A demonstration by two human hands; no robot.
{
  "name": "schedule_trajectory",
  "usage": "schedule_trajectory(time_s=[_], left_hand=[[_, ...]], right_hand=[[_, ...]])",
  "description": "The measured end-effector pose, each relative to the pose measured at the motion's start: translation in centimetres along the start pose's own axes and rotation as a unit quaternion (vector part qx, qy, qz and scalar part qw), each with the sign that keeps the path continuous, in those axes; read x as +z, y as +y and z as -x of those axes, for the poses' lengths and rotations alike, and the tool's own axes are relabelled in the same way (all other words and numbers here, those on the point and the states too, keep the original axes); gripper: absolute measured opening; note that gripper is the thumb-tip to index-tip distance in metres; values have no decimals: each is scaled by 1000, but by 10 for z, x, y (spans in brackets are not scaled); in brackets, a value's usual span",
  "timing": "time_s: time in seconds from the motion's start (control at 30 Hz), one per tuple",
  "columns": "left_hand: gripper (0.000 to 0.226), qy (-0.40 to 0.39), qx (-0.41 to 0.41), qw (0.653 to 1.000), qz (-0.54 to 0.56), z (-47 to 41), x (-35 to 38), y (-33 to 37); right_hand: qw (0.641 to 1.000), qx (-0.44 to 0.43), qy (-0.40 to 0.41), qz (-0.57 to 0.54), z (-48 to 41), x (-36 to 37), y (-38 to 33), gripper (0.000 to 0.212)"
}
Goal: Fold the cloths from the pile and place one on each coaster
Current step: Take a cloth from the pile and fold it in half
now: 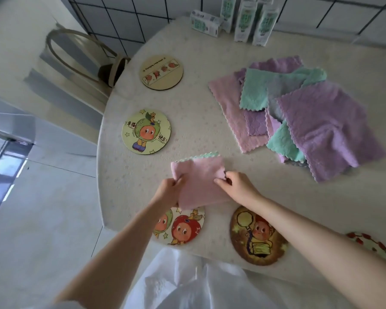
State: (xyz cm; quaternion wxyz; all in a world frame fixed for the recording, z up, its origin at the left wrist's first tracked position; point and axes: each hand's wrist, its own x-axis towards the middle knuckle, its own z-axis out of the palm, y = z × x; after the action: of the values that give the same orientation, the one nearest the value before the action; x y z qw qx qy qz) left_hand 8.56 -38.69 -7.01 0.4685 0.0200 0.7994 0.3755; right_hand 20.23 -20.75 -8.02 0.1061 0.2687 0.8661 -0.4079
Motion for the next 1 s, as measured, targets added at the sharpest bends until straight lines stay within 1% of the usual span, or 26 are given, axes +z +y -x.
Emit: schedule_trajectory(time_s=[0.07, 0.13, 0.23, 0.37, 0.43, 0.47, 0.5, 0.53, 0.57, 0.6, 0.63, 0.67, 0.7, 0.73, 0.77, 0.8, 0.87, 0.93, 1.0], left_hand=[[32, -7, -41, 999, 18, -4, 0, 4], [29, -7, -62, 998, 29, -7, 1, 7], [27, -2, -75, 996, 45, -10, 1, 7], [29, 5, -95, 991, 94, -8, -1, 3], [28, 4, -87, 991, 103, -5, -4, 2], [27, 19, -74, 993, 89, -4, -5, 0], [27, 53, -47, 997, 38, -2, -6, -2], [28, 100, -5, 994, -52, 0, -8, -5], [31, 158, 50, 974, -157, 3, -9, -9], [36, 211, 124, 938, -247, 6, -9, -13], [42, 237, 209, 896, -311, 6, -9, -17], [48, 238, 292, 855, -357, 5, -7, -19], [52, 220, 358, 818, -393, 4, -4, -20], [55, 188, 398, 792, -423, 0, -2, -22], [57, 154, 414, 779, -445, -4, 1, -24], [59, 121, 411, 778, -459, -7, 2, -26], [67, 75, 370, 799, -468, -13, 3, -32], [73, 58, 327, 815, -475, -16, 1, -40], [73, 71, 298, 821, -482, -18, -4, -46]], right_hand=[[999, 22, -17, 15, -10, 3, -1, 48], [999, 33, -22, 19, -15, 5, 0, 48], [998, 53, -30, 22, -17, 4, -1, 47], [996, 80, -44, 9, -18, 3, -3, 45], [995, 92, -39, -6, -17, 3, -5, 46], [994, 98, -37, -9, -16, 2, -6, 47], [995, 98, -35, -8, -16, 3, -7, 48], [995, 99, -29, 1, -15, 4, -8, 46], [995, 99, -19, 19, -14, 5, -10, 43], [994, 101, -7, 46, -12, 7, -12, 38], [992, 104, 6, 75, -9, 9, -14, 35], [989, 105, 18, 102, -6, 12, -17, 36], [986, 96, 32, 129, -2, 16, -19, 37], [984, 83, 48, 152, 2, 20, -21, 40], [981, 73, 63, 170, 5, 25, -23, 46], [978, 71, 72, 185, 8, 29, -24, 56], [971, 76, 77, 211, 11, 34, -22, 70], [969, 58, 84, 226, 13, 35, -16, 71], [968, 32, 105, 224, 18, 35, -9, 69]])
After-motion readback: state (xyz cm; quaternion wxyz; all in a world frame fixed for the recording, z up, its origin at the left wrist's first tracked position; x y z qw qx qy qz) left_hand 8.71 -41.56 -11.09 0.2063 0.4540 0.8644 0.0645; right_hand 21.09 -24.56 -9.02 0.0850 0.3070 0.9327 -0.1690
